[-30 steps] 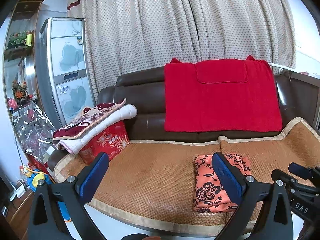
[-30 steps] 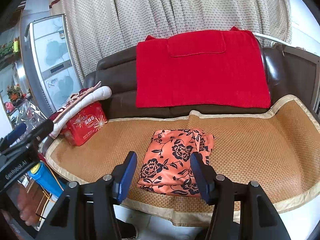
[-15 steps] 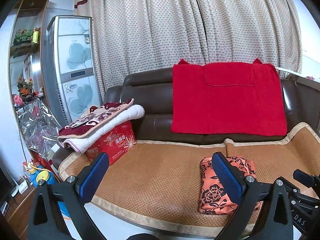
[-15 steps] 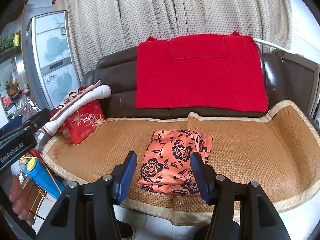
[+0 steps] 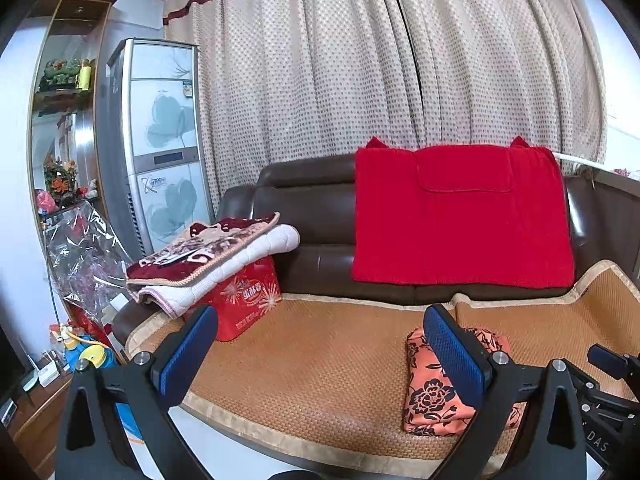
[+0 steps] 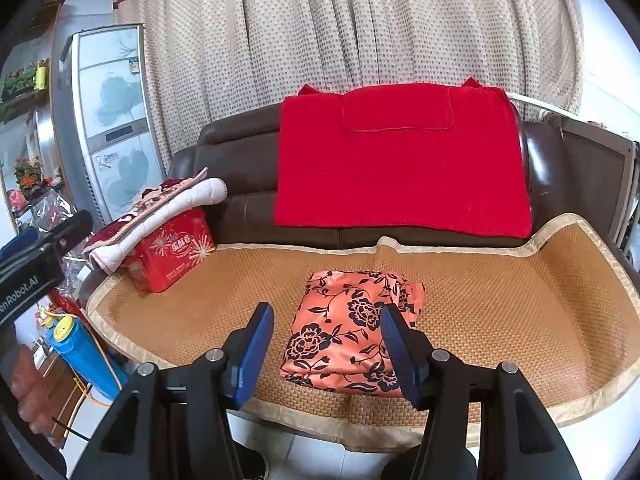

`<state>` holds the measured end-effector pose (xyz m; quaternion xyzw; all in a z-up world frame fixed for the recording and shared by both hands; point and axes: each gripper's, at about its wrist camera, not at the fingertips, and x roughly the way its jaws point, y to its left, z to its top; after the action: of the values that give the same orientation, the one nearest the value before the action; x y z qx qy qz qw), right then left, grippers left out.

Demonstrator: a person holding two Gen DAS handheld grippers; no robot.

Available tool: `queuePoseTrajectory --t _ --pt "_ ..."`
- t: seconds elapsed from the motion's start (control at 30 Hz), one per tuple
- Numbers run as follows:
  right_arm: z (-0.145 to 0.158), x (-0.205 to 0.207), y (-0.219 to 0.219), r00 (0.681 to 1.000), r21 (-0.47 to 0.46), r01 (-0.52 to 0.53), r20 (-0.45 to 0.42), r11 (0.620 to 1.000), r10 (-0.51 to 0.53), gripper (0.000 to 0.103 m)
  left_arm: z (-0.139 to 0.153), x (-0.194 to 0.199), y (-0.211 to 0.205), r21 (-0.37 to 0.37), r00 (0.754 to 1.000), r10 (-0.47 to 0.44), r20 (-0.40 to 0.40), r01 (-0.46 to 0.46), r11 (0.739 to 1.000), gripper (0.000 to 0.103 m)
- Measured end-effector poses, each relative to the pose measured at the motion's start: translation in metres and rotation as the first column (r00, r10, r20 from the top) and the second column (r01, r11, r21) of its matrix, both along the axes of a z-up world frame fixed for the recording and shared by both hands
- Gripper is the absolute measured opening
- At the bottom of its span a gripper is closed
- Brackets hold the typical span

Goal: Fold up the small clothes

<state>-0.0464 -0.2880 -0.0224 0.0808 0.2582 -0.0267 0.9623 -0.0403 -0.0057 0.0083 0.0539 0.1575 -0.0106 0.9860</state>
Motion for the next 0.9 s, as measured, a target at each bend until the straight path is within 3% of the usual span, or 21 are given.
queuePoseTrajectory --t 0.53,0.9 --pt "0.013 -0.03 0.01 1.0 0.005 0.002 -0.002 1.0 -0.002 0.061 0.02 -0.035 0.014 0.001 0.999 0.011 0.049 -0.011 1.0 0.102" --pt "0.019 -0.027 0.009 1.0 0.007 0.01 -0.011 1.0 -0.01 0.062 0.02 -0.031 0.013 0.006 0.999 0.001 0.037 -0.001 1.0 0.102"
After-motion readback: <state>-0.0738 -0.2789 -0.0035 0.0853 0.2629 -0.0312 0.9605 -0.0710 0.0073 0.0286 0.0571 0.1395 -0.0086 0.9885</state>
